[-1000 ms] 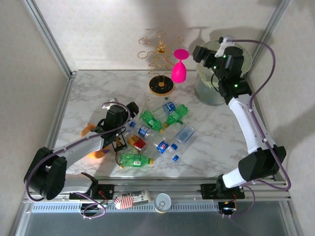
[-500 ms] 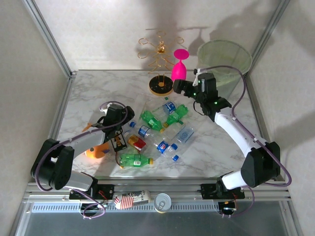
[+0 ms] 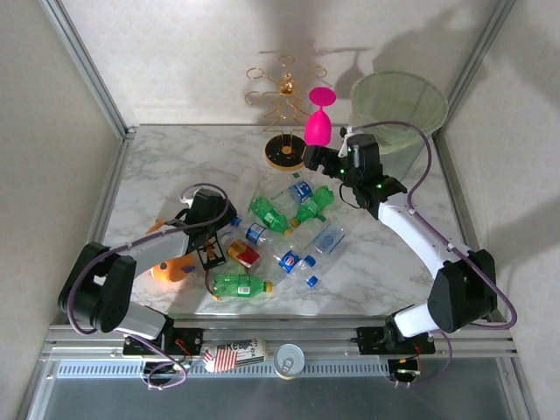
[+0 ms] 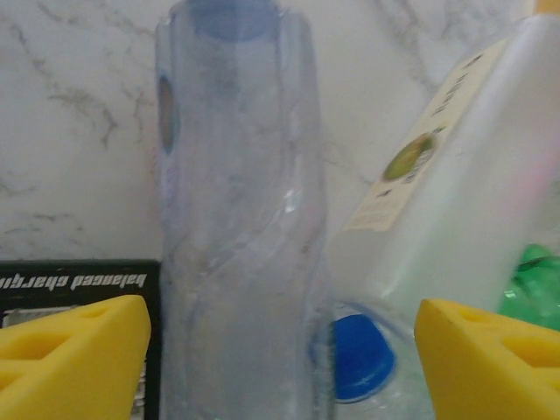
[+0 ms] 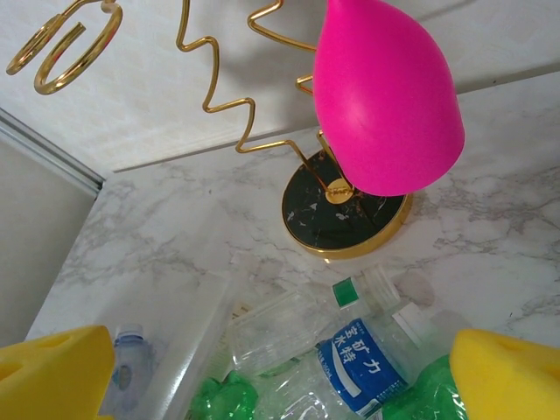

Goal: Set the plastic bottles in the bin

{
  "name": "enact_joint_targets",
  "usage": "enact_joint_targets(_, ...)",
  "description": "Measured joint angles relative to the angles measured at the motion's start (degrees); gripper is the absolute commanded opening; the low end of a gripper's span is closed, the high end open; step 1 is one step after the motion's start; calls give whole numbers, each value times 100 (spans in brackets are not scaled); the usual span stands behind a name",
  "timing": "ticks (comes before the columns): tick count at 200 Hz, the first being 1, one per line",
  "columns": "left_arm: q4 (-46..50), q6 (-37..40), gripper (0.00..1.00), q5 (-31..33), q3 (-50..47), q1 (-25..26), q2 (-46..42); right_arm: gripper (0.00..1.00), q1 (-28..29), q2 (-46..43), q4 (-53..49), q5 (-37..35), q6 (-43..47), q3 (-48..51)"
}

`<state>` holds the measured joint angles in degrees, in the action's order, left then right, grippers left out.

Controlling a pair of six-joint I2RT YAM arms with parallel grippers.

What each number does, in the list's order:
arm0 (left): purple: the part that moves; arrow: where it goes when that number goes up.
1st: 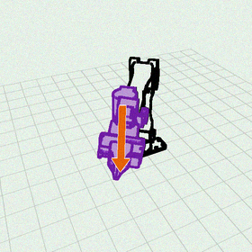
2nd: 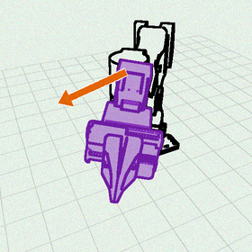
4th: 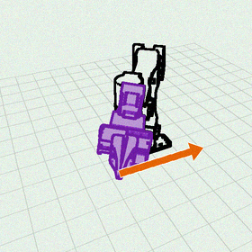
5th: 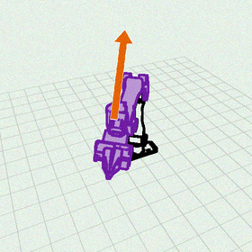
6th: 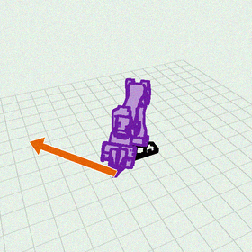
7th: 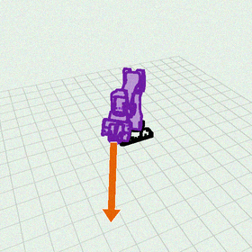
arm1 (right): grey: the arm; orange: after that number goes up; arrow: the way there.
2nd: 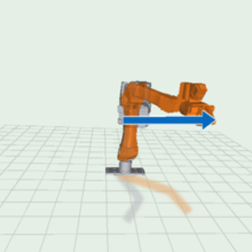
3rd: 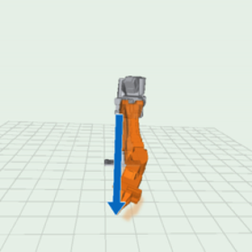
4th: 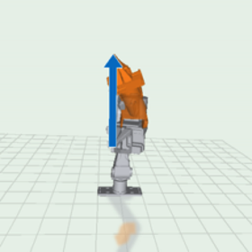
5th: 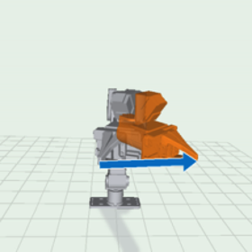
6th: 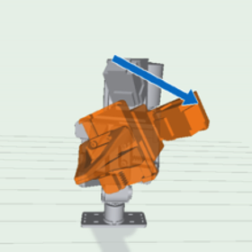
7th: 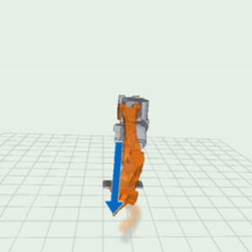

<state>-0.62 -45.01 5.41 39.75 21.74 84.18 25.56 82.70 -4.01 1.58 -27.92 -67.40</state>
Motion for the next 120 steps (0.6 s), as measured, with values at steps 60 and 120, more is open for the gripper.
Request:
enact_joint_targets(60, 92, 133, 73, 85, 321, 2, 557, 99, 0, -66, -13, -48, 0, 35)
enact_joint_targets(120, 203, 369, 67, 409, 776, 2, 1029, 99, 15, -229, -24, -201, 4, 35)
